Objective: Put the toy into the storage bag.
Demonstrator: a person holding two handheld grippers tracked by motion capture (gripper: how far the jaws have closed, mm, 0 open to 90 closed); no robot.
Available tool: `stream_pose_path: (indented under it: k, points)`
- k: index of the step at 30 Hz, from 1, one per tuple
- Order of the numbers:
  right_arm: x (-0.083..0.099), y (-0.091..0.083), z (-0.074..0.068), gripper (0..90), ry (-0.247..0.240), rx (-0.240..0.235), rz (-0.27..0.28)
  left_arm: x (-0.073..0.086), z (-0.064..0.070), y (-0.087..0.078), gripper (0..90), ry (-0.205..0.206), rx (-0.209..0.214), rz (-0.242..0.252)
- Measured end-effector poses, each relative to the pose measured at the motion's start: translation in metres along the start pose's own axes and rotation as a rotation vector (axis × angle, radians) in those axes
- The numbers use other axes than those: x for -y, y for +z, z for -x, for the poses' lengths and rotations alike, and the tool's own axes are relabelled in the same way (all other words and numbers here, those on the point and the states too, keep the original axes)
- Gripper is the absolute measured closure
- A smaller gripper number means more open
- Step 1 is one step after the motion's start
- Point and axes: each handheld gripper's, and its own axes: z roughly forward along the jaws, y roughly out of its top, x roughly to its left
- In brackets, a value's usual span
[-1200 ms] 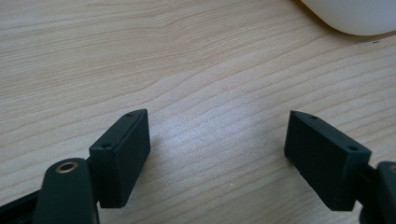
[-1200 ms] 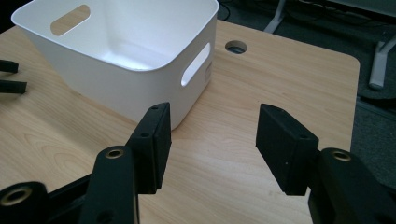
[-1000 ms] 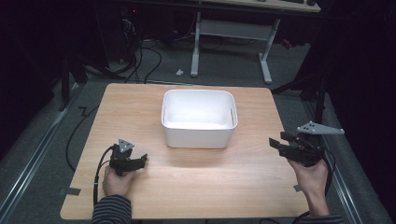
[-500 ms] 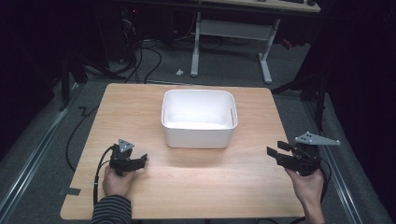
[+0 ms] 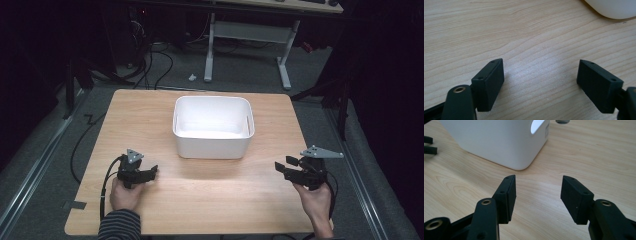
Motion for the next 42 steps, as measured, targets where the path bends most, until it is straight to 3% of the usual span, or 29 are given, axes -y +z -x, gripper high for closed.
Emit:
stream_pose_path:
  k: [42]
  points:
    - [0.024, 0.071, -0.003, 47.0, 0.041, -0.035, -0.076, 0.0, 0.0, 0.0, 22.3, 0.001, 0.002, 0.0]
